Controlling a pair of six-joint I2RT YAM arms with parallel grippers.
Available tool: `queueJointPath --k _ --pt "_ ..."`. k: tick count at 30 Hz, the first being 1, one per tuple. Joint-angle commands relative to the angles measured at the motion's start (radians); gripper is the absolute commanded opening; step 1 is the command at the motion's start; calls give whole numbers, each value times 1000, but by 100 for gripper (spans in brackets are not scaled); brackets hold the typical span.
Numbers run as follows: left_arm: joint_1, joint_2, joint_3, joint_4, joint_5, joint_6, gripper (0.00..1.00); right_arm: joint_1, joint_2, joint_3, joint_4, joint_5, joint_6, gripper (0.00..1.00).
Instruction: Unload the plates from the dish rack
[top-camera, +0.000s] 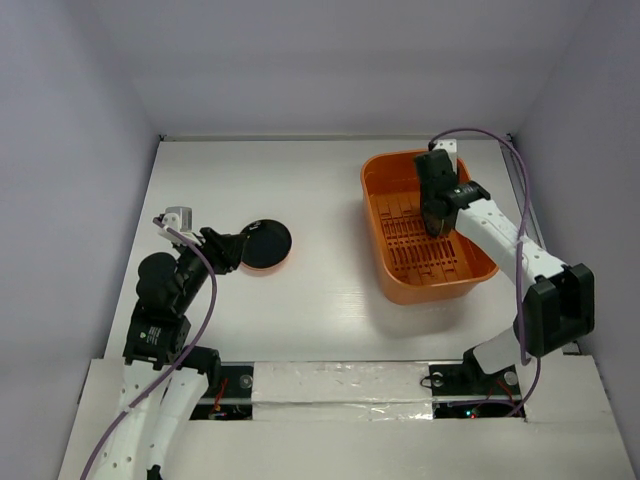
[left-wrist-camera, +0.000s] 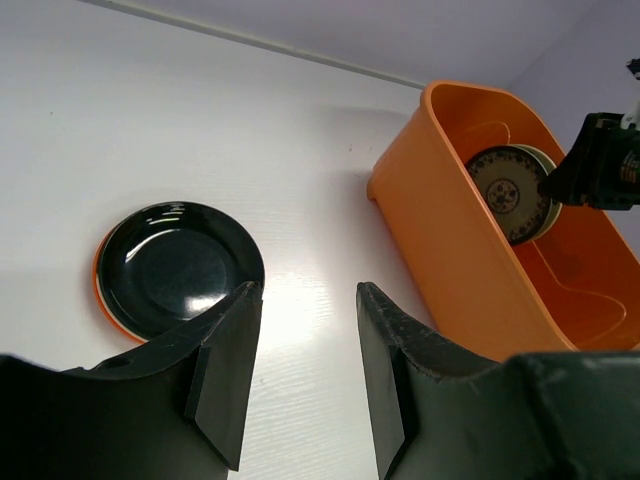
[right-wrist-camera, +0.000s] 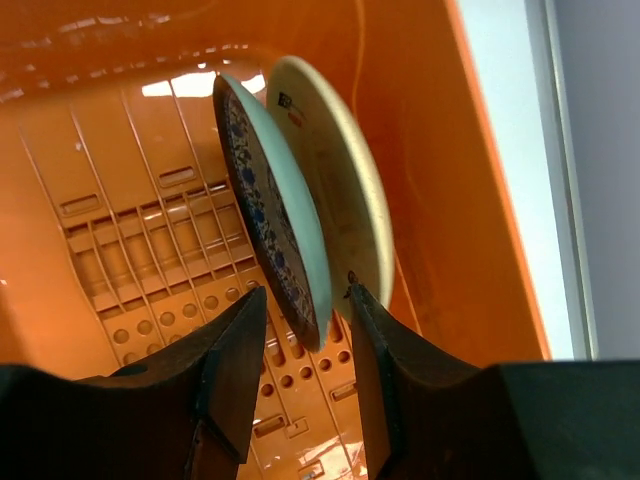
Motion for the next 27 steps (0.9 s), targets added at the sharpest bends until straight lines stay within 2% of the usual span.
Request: queueJointPath --k 1,8,14,16,20,21,27 --pt "-7 2 -9 57 6 -5 40 -9 26 55 -12 -6 -24 44" --pt "-7 2 -8 54 5 -3 40 -20 115 110 -37 44 -25 38" --pt "-16 5 -8 56 5 -3 40 -20 128 129 -43 44 -37 26" --pt "-16 4 -8 56 5 -3 40 -20 122 133 -46 52 -53 19" --pt "-16 2 -8 54 2 -3 40 -20 83 148 -51 56 -64 16" --pt "-16 4 -6 54 0 -3 40 -20 74 158 -54 55 -67 12" --pt "-16 1 -6 54 0 -3 40 -1 -10 207 -84 52 -82 10"
